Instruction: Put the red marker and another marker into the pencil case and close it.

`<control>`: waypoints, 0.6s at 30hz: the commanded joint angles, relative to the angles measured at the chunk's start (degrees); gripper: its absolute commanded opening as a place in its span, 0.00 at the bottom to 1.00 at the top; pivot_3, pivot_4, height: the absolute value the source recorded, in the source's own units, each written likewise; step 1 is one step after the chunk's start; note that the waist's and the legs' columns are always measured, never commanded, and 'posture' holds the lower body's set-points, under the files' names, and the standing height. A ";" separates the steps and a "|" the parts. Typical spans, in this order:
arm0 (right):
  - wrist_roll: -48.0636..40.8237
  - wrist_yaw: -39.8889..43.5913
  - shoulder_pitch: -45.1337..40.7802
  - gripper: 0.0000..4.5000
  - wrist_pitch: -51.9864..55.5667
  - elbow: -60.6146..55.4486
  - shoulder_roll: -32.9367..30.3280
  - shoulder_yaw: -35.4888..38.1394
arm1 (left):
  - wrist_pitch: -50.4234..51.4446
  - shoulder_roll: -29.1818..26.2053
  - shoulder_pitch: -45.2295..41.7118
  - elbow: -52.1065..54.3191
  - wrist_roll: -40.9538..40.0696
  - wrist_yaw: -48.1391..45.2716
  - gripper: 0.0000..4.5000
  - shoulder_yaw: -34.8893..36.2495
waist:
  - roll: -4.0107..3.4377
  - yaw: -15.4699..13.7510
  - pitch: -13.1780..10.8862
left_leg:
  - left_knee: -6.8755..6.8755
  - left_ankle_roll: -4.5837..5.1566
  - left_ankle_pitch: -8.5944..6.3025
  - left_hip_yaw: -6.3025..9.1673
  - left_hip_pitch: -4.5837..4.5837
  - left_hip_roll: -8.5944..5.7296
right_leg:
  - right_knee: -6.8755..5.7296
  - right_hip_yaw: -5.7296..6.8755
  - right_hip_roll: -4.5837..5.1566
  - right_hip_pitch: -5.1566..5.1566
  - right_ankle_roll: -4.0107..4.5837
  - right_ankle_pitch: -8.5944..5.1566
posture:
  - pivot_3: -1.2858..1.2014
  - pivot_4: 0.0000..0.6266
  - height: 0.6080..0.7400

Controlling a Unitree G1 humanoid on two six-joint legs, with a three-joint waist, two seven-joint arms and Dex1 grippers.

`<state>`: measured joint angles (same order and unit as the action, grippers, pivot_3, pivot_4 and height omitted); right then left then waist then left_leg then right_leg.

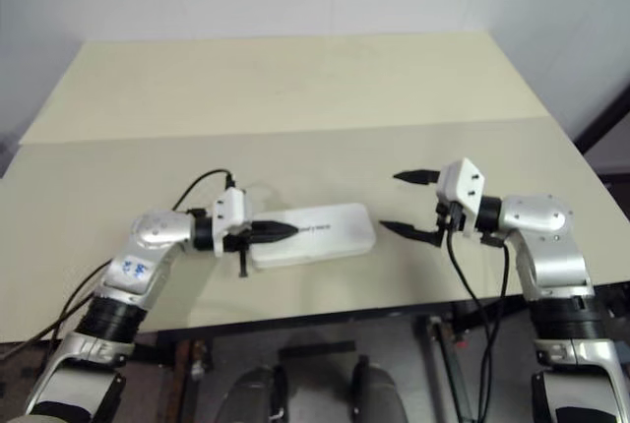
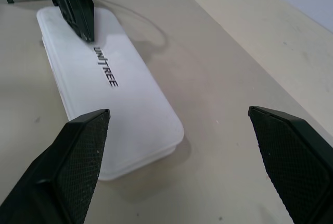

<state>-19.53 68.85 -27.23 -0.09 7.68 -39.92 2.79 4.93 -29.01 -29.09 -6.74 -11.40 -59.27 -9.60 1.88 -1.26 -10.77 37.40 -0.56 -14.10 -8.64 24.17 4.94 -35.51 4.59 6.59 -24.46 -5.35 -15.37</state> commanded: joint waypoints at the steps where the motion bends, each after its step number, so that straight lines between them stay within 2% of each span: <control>1: -1.59 -1.70 1.69 1.00 0.43 -4.36 -0.15 2.03 | 1.47 1.12 -1.16 1.93 3.07 1.62 0.01 -2.81 | 0.00 -0.38 0.00 | 0.03 0.03 0.00 0.04 0.00 -0.02 | 0.00 0.01 0.01 0.04 -0.01 0.01 | 0.52 0.24 1.00; 10: -2.84 -6.00 6.46 1.00 2.05 -10.17 0.76 2.28 | 3.85 -1.43 -1.85 2.89 7.31 -0.23 0.01 -6.26 | -0.06 0.05 0.04 | 0.06 0.29 -0.06 0.09 -0.01 -0.11 | 0.16 -0.01 0.09 0.17 -0.19 0.18 | 0.52 0.24 1.00; 18: -2.92 -8.19 7.29 1.00 2.02 -10.89 1.92 1.61 | 4.38 -2.24 -2.00 2.72 7.05 -1.24 0.01 -6.19 | -0.16 0.46 0.10 | -0.06 0.25 -0.04 0.07 -0.04 -0.07 | 0.14 0.00 0.03 0.11 -0.11 0.13 | 0.52 0.24 1.00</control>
<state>-21.53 61.45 -19.78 2.35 -1.08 -38.10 2.91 8.62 -30.47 -31.66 -3.78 -5.51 -59.63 -14.56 1.72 -0.80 -10.67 37.34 -0.30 -14.14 -8.57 24.13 4.88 -35.37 4.59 6.62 -24.35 -5.46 -15.24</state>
